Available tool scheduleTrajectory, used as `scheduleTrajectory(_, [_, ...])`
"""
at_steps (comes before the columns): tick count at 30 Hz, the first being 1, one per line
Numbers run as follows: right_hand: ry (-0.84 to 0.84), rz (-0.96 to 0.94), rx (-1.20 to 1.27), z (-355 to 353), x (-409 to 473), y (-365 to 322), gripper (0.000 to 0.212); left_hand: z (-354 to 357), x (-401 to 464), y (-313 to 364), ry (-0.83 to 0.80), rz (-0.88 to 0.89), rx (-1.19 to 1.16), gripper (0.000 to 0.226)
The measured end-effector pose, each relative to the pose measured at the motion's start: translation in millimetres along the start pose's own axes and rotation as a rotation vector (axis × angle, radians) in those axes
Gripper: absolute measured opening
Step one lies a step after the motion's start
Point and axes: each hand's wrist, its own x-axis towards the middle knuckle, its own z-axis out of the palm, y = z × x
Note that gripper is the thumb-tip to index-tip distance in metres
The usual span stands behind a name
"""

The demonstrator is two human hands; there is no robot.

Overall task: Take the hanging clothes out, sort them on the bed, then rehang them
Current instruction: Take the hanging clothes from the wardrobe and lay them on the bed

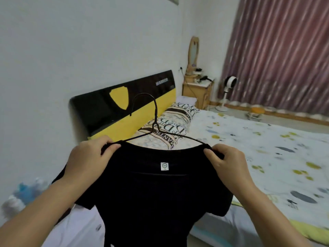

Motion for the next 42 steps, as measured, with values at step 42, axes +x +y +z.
scheduleTrajectory(42, [0.070, 0.702, -0.194, -84, 297, 519, 0.021, 646, 233, 286, -0.679, 0.224, -0.011, 0.028])
